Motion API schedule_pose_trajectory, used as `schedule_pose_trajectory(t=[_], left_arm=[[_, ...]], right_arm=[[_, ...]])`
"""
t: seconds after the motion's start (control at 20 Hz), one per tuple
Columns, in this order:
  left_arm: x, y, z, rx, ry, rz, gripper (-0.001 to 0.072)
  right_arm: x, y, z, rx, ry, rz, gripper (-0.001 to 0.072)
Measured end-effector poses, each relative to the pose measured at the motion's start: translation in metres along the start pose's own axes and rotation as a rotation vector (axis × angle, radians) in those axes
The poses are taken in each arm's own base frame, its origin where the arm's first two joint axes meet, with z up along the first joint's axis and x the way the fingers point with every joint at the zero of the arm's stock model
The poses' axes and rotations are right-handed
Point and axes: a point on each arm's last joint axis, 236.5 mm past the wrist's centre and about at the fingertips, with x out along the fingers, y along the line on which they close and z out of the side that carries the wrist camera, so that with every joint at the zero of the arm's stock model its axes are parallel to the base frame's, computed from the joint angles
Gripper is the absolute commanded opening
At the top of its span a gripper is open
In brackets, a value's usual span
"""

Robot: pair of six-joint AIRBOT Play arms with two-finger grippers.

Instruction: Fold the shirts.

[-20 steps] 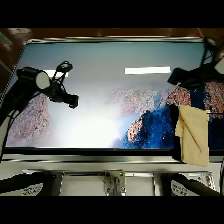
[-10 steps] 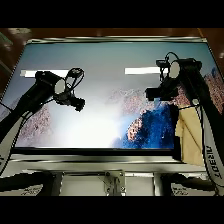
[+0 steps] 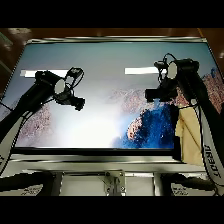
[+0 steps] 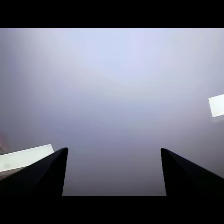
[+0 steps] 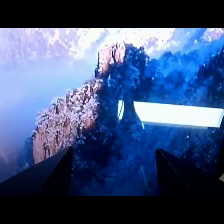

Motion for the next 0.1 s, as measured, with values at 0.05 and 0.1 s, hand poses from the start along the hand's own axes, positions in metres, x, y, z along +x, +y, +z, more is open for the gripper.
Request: schedule_pose_trajectory(t=[0.05,0.1], left_arm=[[0.0000,0.0000,0.0000,0.000,0.000,0.000,0.0714],[0.0000,0.0000,0.0001,0.000,0.000,0.000,0.0714]], right_arm=[[0.0000,-0.0001,-0.0001,0.000,0.000,0.000,0.0631],[0.0000,-0.0001,-0.0002,0.000,0.001,0.000,0.0631]])
